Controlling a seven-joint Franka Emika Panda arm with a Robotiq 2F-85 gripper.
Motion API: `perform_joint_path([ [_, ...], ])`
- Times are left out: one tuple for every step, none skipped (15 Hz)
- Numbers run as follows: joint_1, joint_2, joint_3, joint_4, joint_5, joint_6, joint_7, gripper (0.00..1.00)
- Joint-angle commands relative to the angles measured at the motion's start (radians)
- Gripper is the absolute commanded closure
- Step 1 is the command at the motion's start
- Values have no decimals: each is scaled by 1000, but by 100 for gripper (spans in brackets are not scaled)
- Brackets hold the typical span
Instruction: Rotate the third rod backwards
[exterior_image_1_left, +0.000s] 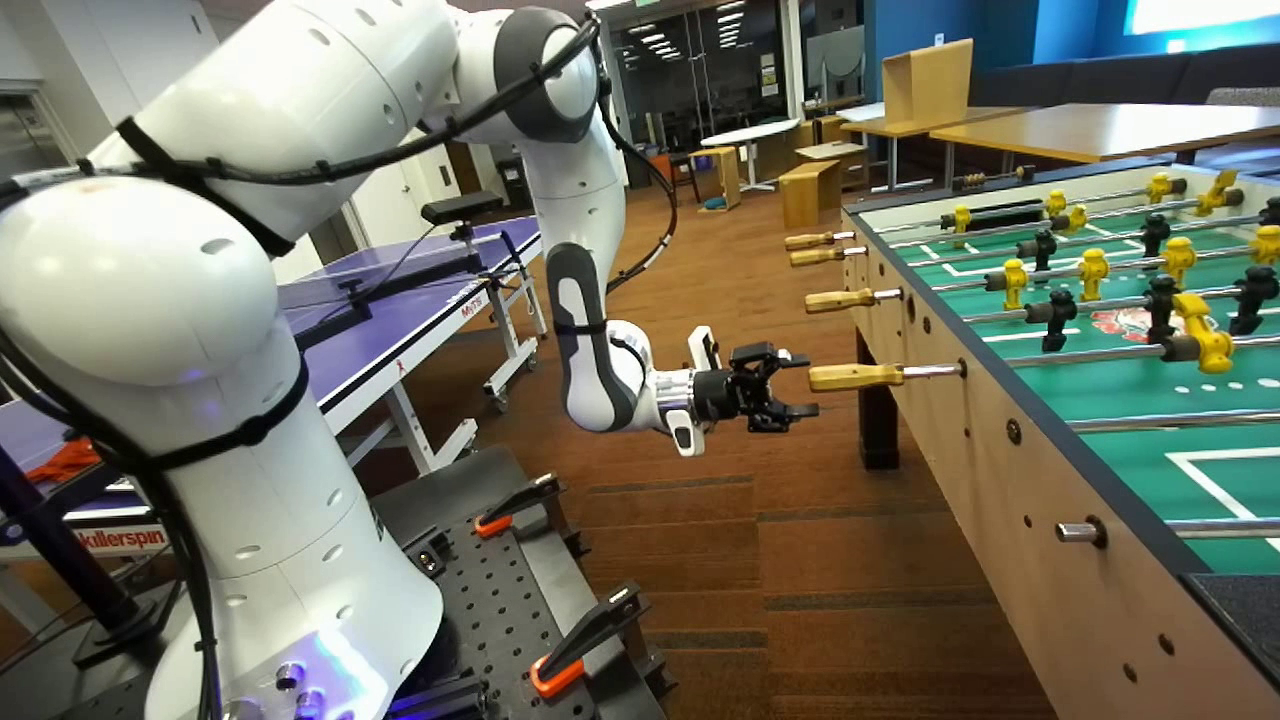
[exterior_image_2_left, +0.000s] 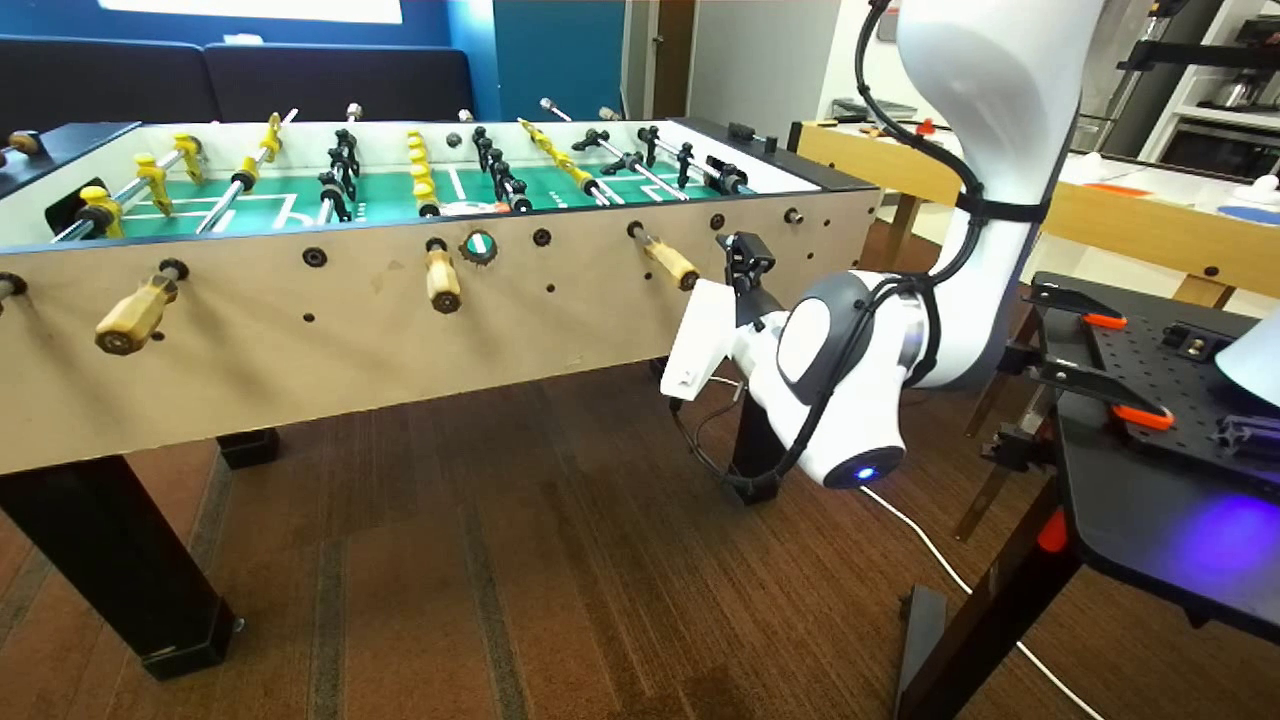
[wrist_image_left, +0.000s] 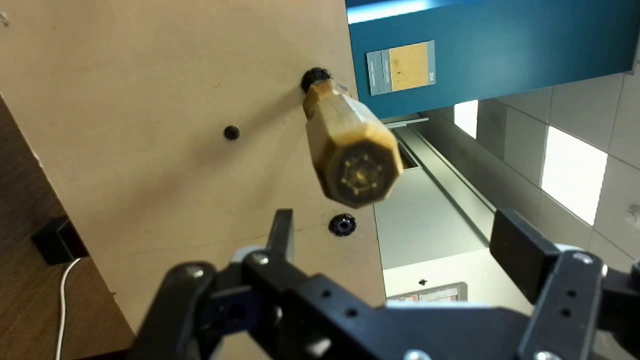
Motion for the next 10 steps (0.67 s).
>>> perform_joint_path([
  [-11, 28, 3, 54, -10, 9, -30, 0],
  [-11, 34, 2, 66, -14, 14, -29, 0],
  [-11, 39, 2, 75, -18, 19, -27, 0],
  [-11, 44, 2, 85, -21, 22, -27, 0],
  [-10, 47, 1, 93, -25, 24, -26, 0],
  [-10, 49, 0, 100, -27, 27, -27, 0],
  [-9, 51, 0, 106, -29, 30, -26, 0],
  [-8, 53, -1, 112, -32, 31, -26, 0],
  [-8, 54, -2, 118, -33, 32, -25, 0],
  [-8, 55, -2, 122, -35, 34, -27, 0],
])
